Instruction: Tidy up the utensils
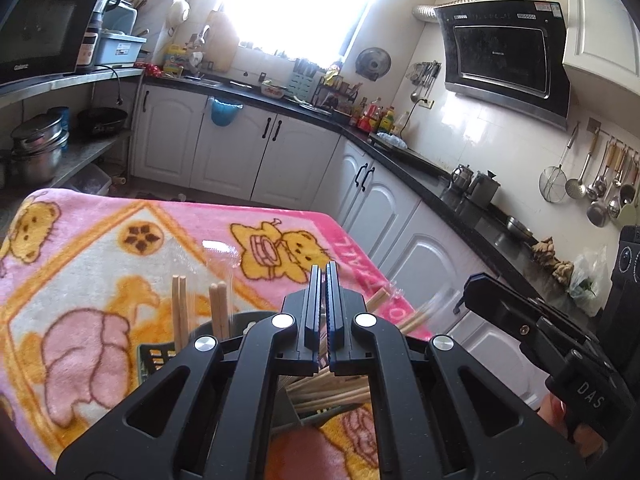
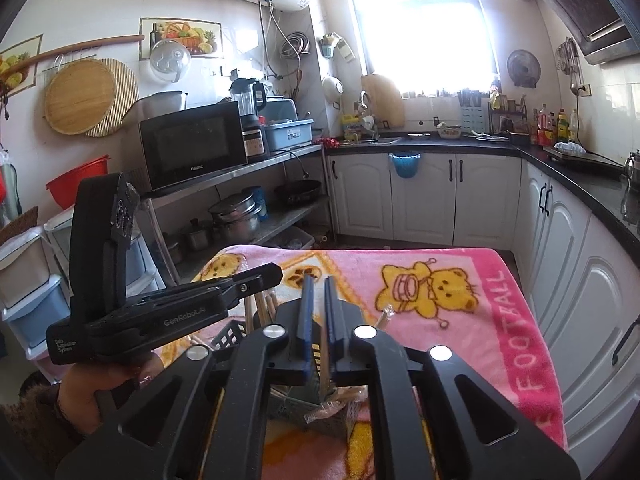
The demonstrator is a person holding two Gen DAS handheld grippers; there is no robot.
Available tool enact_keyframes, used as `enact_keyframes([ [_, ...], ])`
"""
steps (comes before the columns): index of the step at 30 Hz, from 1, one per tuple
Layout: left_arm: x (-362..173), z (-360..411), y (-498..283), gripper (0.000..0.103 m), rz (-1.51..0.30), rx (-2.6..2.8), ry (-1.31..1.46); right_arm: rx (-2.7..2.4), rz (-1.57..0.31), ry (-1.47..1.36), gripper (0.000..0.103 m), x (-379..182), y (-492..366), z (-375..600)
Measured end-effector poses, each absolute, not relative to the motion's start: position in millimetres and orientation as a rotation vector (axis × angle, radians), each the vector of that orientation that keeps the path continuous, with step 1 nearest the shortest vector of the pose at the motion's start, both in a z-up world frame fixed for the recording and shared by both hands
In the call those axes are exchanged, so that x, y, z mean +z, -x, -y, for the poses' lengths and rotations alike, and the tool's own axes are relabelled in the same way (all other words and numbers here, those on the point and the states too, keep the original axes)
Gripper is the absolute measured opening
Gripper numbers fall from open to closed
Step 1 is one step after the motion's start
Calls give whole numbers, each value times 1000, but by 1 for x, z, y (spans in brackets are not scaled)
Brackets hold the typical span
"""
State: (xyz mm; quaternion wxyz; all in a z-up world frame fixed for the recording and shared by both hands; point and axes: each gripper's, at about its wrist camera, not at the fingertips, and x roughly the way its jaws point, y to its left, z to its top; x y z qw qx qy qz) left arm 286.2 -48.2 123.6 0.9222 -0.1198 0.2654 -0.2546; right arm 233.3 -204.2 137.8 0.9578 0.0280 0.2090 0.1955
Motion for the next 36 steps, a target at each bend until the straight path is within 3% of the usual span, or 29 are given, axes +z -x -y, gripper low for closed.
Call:
enact_keyframes([
  [7, 122, 40, -275, 1, -558, -500, 239, 377, -434, -53, 21, 135, -225, 211],
  [9, 123, 36, -270, 7, -553, -494, 242, 376, -433, -59, 24, 135, -221, 214],
  [11, 125, 32, -265, 23, -552, -481, 244, 371, -432, -58, 27, 135, -216, 217],
  [13, 125, 28, -261, 26, -553, -470, 244, 367, -432, -52, 29, 134, -210, 219],
  [17, 128, 20, -246, 44, -542, -455, 252, 366, -437, -42, 36, 131, -198, 221],
  [21, 129, 14, -231, 53, -538, -435, 253, 366, -443, -17, 38, 126, -186, 221],
  [26, 126, 4, -211, 78, -539, -402, 259, 362, -449, 1, 46, 115, -171, 219],
  [30, 126, 0, -193, 92, -531, -399, 234, 368, -464, 12, 51, 105, -160, 217],
  [36, 112, 4, -173, 92, -562, -368, 178, 366, -478, 28, 65, 89, -144, 215],
])
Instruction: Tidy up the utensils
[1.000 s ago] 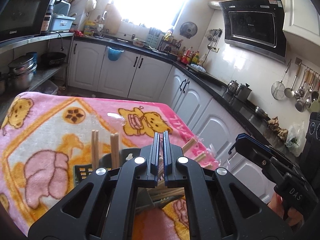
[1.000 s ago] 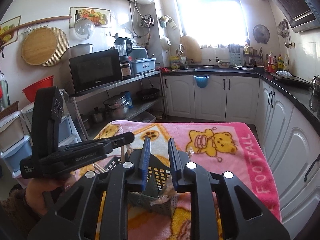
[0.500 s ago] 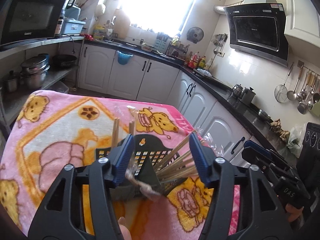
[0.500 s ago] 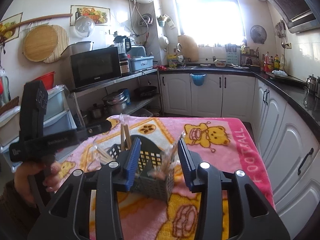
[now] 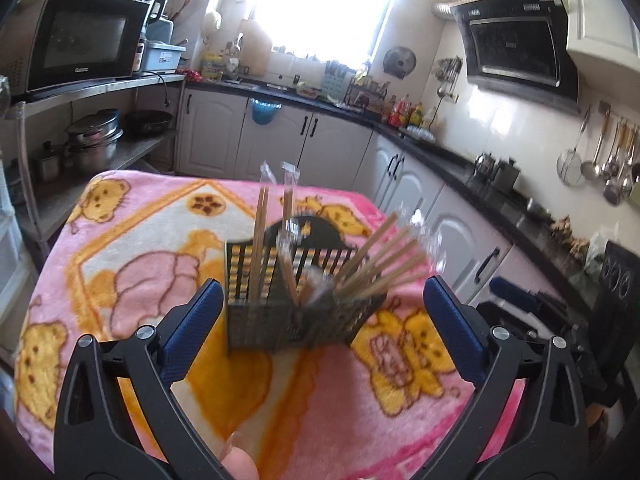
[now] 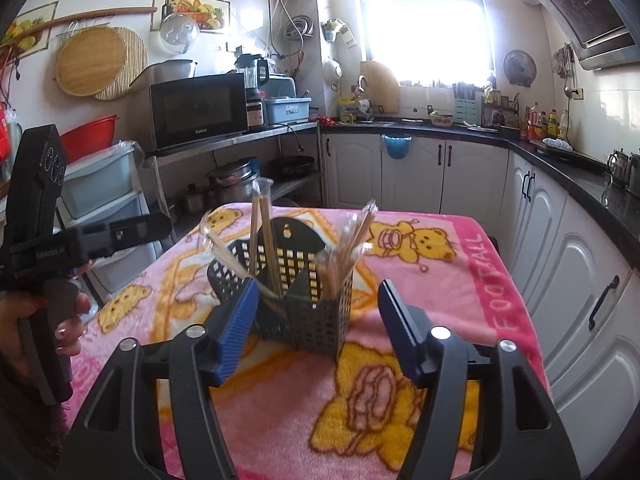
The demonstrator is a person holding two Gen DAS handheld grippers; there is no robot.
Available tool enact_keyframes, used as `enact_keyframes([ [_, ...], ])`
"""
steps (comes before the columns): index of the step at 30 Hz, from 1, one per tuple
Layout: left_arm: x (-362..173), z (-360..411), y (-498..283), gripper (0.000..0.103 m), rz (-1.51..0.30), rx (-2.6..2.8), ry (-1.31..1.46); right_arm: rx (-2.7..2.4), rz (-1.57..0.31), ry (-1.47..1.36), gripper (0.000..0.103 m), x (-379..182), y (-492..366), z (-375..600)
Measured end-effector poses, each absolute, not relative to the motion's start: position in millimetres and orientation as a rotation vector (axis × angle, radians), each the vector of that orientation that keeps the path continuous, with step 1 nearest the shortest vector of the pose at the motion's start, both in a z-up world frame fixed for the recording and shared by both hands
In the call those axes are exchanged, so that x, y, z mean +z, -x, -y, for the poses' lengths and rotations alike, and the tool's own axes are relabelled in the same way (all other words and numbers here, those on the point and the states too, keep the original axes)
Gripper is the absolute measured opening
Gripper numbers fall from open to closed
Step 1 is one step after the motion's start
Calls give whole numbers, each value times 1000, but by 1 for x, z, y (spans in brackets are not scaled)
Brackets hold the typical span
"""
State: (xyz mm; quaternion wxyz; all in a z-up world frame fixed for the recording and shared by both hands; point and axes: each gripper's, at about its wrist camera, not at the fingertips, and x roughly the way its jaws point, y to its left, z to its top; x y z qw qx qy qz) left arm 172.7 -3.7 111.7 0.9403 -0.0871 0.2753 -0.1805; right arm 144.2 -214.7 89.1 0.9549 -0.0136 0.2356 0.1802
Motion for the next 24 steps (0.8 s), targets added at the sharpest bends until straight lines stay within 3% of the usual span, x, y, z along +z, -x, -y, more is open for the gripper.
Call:
enact_keyframes([
  [8, 72, 13, -152, 93, -615, -295, 117, 343, -518, 32, 76, 59, -130, 214],
  [19, 34, 11, -118, 93, -547, -202, 111, 295, -495, 56, 90, 27, -113, 216],
  [24, 24, 13, -108, 93, -521, -203, 107, 303, -463, 47, 92, 15, -105, 214],
])
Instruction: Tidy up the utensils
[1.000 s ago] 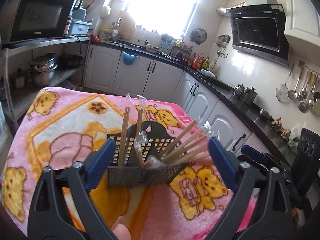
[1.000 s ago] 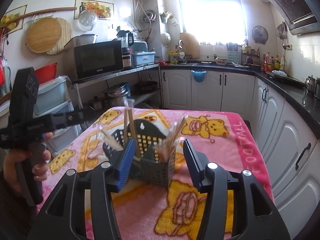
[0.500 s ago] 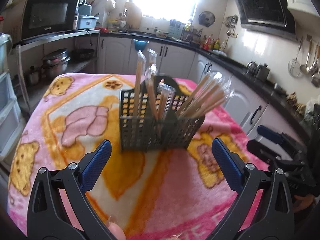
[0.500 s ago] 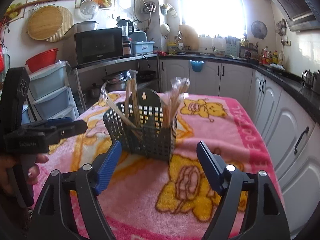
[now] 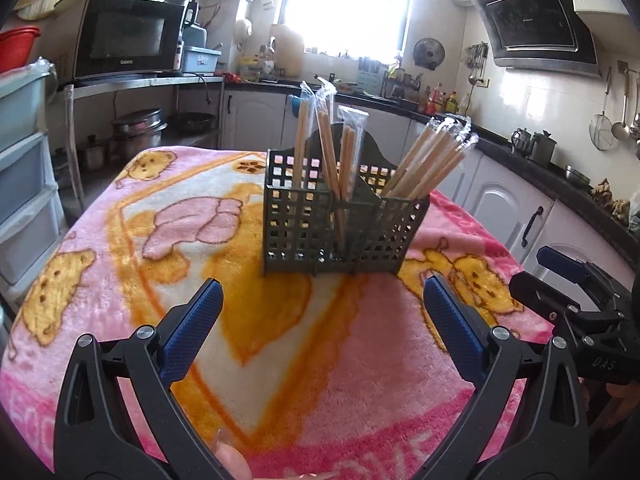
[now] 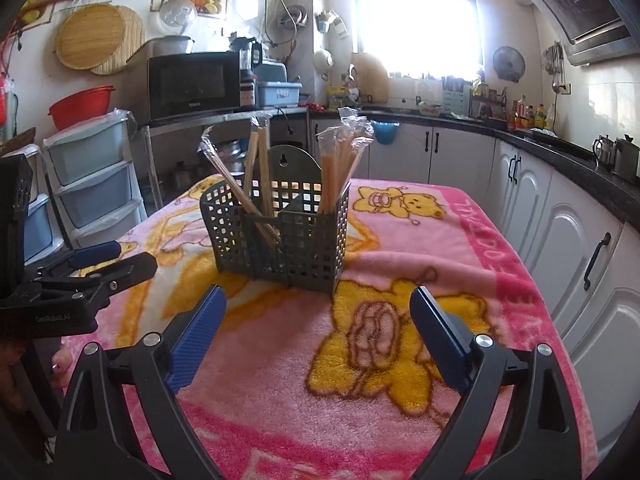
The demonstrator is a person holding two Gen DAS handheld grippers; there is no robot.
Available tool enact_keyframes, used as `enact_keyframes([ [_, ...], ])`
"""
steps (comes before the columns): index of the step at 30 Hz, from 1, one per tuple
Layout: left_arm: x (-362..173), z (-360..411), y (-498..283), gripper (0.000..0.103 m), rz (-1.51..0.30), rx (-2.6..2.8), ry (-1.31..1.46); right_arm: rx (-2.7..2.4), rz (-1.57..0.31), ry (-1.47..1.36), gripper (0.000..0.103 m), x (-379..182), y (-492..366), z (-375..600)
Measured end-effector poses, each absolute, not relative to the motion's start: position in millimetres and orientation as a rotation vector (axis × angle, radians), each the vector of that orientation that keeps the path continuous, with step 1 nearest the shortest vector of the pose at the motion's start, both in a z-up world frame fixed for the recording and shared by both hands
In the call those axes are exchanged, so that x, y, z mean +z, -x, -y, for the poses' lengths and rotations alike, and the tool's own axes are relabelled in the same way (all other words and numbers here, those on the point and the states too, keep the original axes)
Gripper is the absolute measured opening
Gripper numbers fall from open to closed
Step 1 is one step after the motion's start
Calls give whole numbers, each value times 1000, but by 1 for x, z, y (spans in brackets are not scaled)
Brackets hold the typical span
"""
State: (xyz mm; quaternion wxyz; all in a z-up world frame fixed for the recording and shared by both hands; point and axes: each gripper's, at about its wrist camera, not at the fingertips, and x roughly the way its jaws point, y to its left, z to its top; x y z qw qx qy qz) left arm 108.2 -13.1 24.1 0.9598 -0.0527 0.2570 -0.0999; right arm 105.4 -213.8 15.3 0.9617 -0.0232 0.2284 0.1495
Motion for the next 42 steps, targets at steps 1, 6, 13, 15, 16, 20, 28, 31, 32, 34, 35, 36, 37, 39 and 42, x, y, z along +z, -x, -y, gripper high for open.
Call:
enact_keyframes([
  [1, 23, 14, -108, 93, -519, -197, 102, 298, -455, 44, 93, 12, -104, 214],
  [6, 18, 16, -102, 93, -481, -188, 89, 266, -405, 39, 94, 5, -96, 217],
  [13, 9, 13, -95, 93, -418, -176, 105, 247, -293, 11, 97, 3, -82, 222],
  [15, 7, 11, -93, 93, -389, -155, 98, 237, -248, 17, 97, 3, -77, 222],
  [16, 7, 11, -92, 93, -379, -150, 96, 233, -225, 20, 97, 2, -74, 222],
  [20, 6, 10, -92, 93, -370, -104, 87, 237, -188, 7, 97, -2, -70, 222],
  [28, 4, 11, -93, 93, -373, -96, 73, 230, -182, 3, 97, -2, -70, 221],
  [31, 4, 10, -93, 93, -374, -95, 77, 227, -188, 3, 97, -2, -70, 221],
  [32, 4, 10, -92, 93, -371, -95, 78, 225, -189, 4, 97, -2, -71, 221],
  [34, 5, 10, -91, 93, -368, -97, 79, 223, -187, 5, 97, -2, -69, 220],
  [35, 5, 10, -91, 93, -367, -97, 79, 224, -186, 5, 97, -2, -69, 220],
  [36, 4, 10, -91, 93, -367, -97, 78, 223, -187, 6, 97, -3, -69, 220],
  [37, 4, 10, -91, 93, -366, -96, 79, 222, -187, 6, 97, -3, -69, 220],
  [39, 4, 10, -91, 93, -367, -98, 78, 221, -188, 4, 97, -3, -68, 220],
  [42, 4, 11, -92, 93, -371, -97, 77, 211, -193, 1, 97, -3, -68, 221],
])
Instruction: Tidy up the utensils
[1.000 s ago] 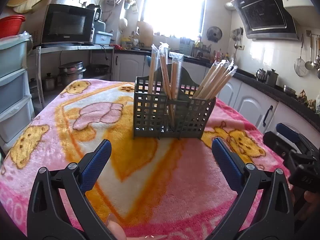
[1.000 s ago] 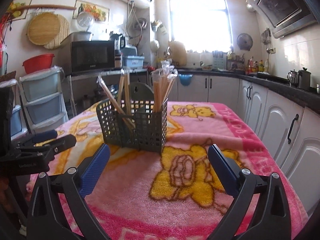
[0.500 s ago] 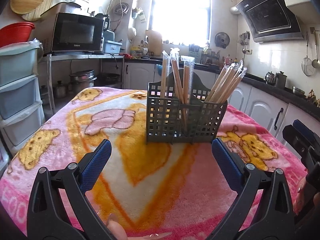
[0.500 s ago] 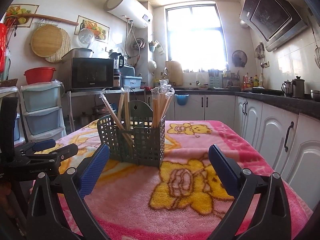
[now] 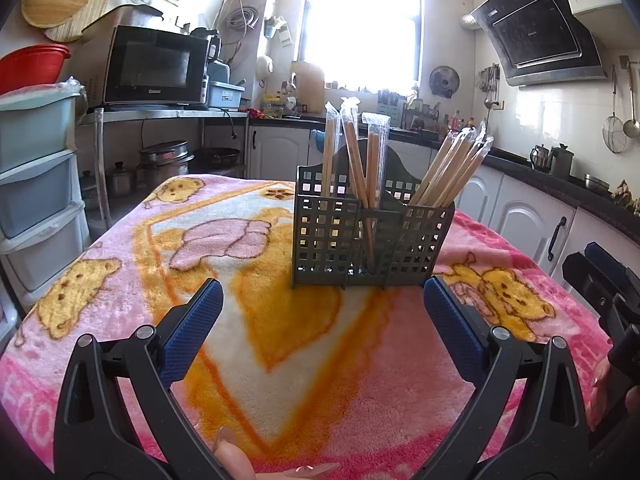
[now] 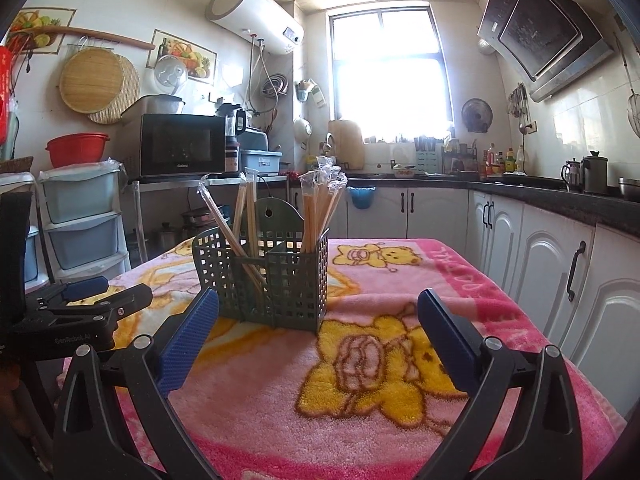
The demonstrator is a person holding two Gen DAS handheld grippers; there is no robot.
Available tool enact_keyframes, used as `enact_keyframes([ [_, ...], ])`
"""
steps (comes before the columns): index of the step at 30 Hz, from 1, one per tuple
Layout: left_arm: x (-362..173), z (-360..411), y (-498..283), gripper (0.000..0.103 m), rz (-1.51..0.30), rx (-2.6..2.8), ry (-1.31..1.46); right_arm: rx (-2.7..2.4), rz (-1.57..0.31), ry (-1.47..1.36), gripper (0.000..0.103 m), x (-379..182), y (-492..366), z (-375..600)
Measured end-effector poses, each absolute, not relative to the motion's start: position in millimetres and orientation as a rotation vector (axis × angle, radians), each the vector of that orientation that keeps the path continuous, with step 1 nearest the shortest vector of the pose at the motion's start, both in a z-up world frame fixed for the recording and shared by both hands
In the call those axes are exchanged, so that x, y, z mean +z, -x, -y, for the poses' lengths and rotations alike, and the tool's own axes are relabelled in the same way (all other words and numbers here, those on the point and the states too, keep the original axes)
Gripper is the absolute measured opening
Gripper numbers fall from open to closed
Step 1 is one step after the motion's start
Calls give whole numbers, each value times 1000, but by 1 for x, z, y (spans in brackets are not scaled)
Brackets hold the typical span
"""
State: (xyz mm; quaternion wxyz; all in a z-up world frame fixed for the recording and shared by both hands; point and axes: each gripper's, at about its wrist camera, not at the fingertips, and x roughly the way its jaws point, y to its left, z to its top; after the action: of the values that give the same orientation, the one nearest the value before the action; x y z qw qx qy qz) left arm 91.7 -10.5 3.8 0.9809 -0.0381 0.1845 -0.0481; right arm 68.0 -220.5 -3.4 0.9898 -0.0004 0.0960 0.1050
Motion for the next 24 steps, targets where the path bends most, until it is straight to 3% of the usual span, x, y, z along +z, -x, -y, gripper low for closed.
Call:
enact_keyframes([
  [24, 4, 7, -91, 93, -370, -94, 87, 206, -193, -8, 97, -3, -69, 222],
])
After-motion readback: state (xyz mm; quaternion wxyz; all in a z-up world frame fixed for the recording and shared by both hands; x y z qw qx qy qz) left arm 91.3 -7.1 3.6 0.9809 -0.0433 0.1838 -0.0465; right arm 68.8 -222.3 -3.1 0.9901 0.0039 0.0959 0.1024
